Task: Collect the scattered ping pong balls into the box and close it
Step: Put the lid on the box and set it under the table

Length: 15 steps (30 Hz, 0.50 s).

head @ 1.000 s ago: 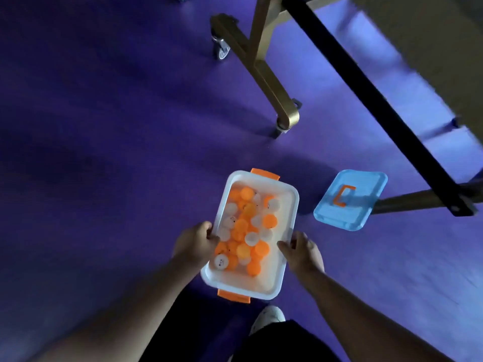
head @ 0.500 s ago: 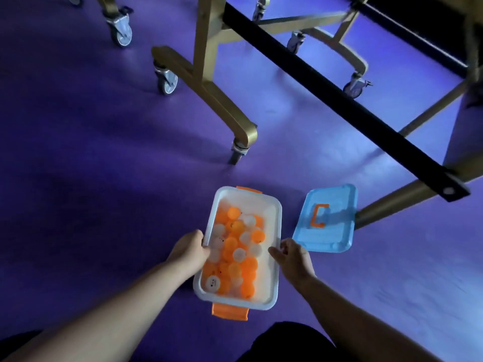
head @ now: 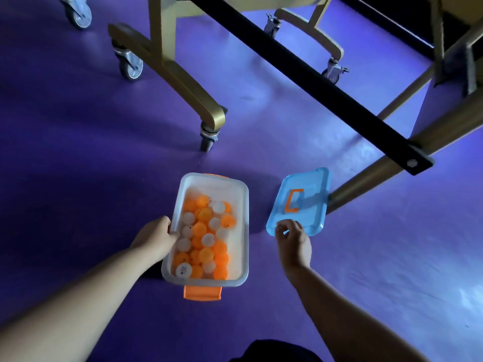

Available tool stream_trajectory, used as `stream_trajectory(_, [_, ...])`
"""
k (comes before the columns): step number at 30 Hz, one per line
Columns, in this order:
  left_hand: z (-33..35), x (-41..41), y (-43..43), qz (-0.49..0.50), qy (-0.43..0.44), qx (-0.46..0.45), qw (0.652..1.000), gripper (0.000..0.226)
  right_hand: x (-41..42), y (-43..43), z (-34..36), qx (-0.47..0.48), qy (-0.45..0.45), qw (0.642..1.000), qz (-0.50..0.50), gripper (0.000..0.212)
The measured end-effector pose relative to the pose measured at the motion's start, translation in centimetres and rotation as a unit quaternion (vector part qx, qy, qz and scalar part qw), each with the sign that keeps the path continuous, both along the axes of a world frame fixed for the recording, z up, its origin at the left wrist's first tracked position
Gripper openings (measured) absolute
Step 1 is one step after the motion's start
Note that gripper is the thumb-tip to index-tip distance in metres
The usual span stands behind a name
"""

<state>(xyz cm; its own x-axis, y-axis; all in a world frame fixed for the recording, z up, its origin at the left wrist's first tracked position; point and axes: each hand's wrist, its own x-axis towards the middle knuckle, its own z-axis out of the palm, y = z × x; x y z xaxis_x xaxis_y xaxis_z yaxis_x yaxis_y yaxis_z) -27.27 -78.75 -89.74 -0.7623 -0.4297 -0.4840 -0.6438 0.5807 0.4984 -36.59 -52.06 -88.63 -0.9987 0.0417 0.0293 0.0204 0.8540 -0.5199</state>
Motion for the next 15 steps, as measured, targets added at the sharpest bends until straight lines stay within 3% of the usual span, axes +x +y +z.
stream_trajectory(3, [-0.2, -0.2, 0.6, 0.003, -0.018, -0.011, 1.000, 0.025, -2.0, 2.7, 0.6, 0.099, 0.093, 0.989, -0.059, 0.021])
stream_trajectory(8, [0.1, -0.4, 1.2, 0.030, -0.012, -0.015, 0.999, 0.024, -4.4, 5.0, 1.1, 0.176, -0.010, 0.981, -0.079, 0.046])
stream_trajectory(11, [0.5, -0.2, 1.7, 0.022, -0.018, -0.020, 0.999, 0.032, -5.1, 4.8, 0.6, 0.118, -0.058, 0.988, -0.084, 0.047])
stream_trajectory(15, [0.4, 0.0, 1.6, 0.013, -0.024, -0.009, 1.000, 0.035, -5.0, 3.9, 0.4, 0.030, -0.050, 0.992, -0.116, 0.042])
